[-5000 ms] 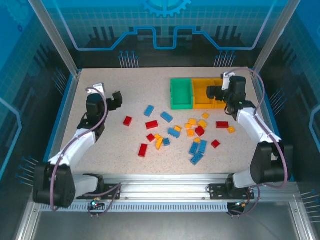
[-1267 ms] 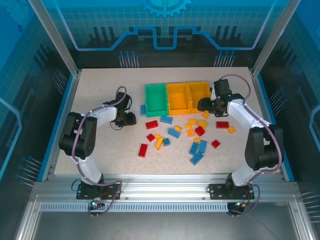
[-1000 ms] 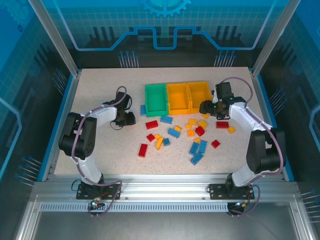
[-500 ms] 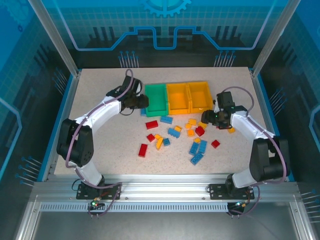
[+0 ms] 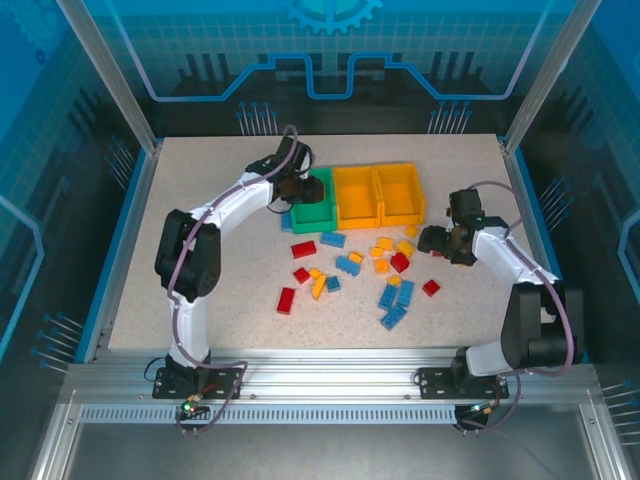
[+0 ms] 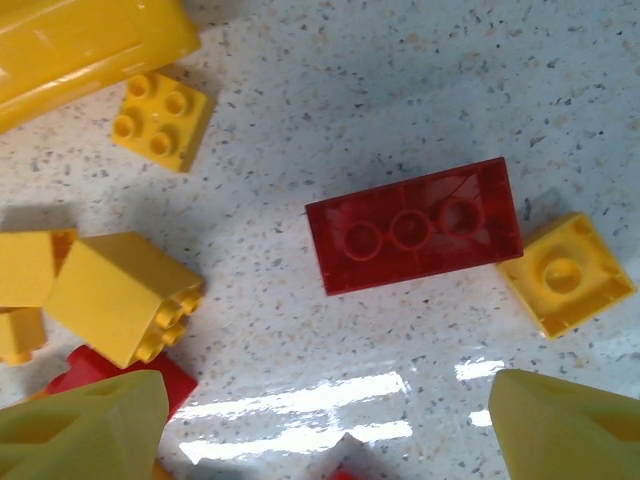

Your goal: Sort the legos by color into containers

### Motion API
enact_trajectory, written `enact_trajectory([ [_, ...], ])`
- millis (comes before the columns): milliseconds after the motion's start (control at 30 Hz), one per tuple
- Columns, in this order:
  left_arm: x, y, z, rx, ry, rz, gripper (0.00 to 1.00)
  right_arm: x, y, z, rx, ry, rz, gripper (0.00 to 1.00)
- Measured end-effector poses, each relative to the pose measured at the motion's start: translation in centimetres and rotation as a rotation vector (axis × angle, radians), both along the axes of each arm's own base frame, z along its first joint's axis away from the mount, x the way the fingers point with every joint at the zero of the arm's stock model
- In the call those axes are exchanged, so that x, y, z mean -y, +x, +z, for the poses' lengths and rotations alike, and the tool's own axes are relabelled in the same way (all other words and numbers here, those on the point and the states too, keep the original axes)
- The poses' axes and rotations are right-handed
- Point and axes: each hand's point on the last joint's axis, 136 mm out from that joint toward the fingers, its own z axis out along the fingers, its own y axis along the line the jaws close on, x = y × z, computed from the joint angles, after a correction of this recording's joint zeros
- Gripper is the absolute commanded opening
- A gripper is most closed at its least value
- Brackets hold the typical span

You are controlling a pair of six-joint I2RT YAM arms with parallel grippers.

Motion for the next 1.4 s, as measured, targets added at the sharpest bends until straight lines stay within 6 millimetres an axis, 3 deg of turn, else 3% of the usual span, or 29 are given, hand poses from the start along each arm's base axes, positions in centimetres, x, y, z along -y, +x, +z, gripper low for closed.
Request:
enact_trajectory([
  [133, 0.3, -0.5, -1.2, -0.035, 0.013, -0.009, 0.41, 0.8, 1.3, -1.4, -0.046, -0.014, 0.02, 0.93],
  [300, 1.0, -0.6, -0.8, -0.029, 0.006, -0.018, 0.57, 1.2, 1.9, -3.3, -0.105, -0.025, 0.056, 0.93],
  [467, 1.2, -1.2, -0.4, -0.027, -0.006, -0.01, 0.67, 1.3, 3.1, -3.6, -0.11, -0.04, 0.091, 0.92],
  [833, 0.4, -4.6, 2.9, 0.03, -0.048, -0.006, 0.7, 1.7, 3.1, -4.2, -0.135, -0.073, 0.13, 0.9],
  [1033, -0.5, -6.7, 2.2, 0.018, -0.045, -0.003, 0.7, 2.1, 4.2, -4.0, -0.131, -0.102, 0.153, 0.87],
  [1400, -2.0, -9.8, 1.1, -0.011, -0.048, 0.019, 0.71, 2.1, 4.1, -5.2, -0.19, -0.091, 0.143, 0.68],
])
